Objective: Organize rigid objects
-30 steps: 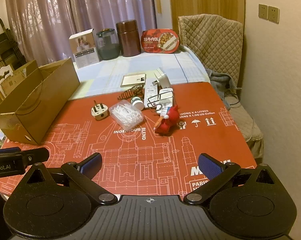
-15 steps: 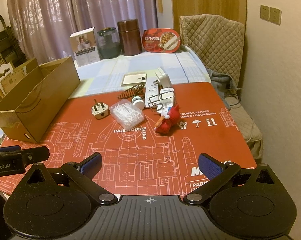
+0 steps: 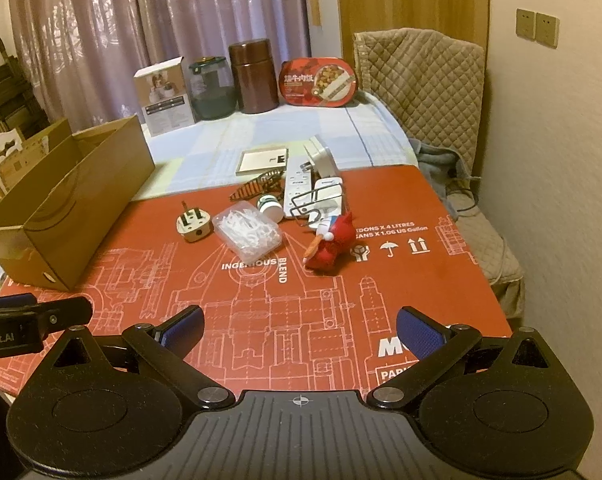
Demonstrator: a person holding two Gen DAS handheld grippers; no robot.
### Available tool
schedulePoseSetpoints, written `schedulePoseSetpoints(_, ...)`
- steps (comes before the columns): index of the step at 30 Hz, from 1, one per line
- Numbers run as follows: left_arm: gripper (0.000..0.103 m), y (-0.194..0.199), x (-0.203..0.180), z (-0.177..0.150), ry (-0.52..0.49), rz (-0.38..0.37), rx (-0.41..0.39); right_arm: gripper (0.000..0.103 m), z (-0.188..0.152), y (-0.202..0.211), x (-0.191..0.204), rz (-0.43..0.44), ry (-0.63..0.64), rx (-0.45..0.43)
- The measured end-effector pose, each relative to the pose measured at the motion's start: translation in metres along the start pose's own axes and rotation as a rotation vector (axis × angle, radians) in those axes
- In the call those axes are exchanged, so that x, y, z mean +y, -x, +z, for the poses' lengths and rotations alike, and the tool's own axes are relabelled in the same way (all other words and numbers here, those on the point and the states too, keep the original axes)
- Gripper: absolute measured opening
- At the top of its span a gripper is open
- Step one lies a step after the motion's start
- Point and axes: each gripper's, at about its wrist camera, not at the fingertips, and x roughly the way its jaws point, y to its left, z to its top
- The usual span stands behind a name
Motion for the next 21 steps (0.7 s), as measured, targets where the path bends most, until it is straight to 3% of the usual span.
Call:
schedulePoseSetpoints(18, 0.089, -0.074, 0.004, 0.033, -0.074, -0.003, -0.021, 0.1, 0.02, -0.056, -0.019, 0.003, -0.023, -0.055)
schedulePoseSetpoints(21, 0.089, -0.092, 0.004, 0.041, -0.104, -0.019, -0.026, 0.094, 0.023, -0.074, -0.021, -0.011, -0.018, -0.052)
